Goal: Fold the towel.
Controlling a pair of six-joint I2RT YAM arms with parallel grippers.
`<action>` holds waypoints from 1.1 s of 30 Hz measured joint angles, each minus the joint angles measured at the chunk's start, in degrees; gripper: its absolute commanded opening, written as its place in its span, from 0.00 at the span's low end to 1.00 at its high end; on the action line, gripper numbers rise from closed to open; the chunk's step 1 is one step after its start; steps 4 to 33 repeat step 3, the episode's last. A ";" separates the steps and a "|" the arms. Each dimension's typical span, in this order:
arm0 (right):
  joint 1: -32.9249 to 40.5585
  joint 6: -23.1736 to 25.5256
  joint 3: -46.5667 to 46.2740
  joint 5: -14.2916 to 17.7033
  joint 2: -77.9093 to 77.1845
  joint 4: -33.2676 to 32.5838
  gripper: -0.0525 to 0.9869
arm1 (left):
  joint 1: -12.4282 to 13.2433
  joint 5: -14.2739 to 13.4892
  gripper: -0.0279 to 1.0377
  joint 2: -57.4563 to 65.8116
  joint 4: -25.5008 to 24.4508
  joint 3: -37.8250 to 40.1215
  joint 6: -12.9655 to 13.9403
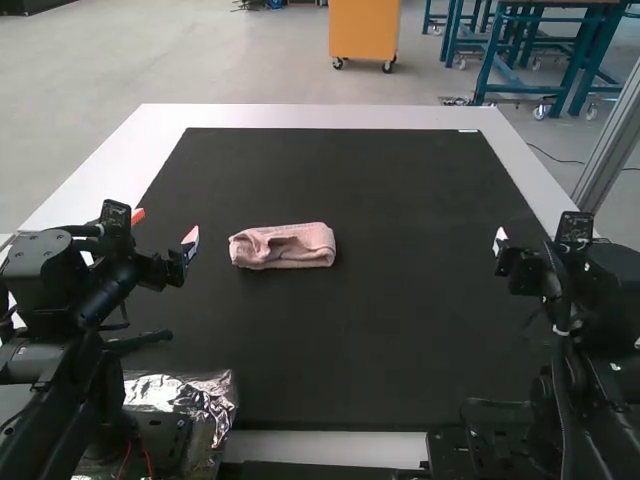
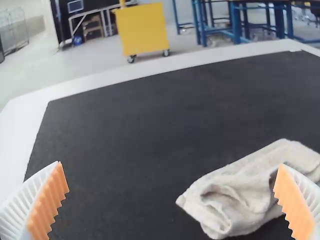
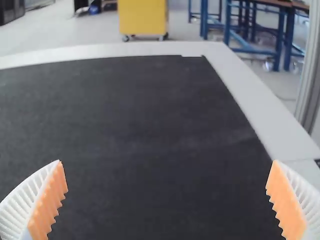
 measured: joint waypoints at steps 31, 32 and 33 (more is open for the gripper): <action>0.00 -0.04 0.00 0.00 0.00 -0.02 0.93 | 0.00 0.00 0.94 0.00 0.00 0.00 0.00; 0.00 -0.04 0.00 0.00 0.00 -0.02 0.93 | 0.00 0.00 0.94 0.00 0.00 0.00 0.00; 0.00 -0.04 0.00 0.00 0.00 -0.02 0.93 | 0.00 0.00 0.94 0.00 0.00 0.00 0.00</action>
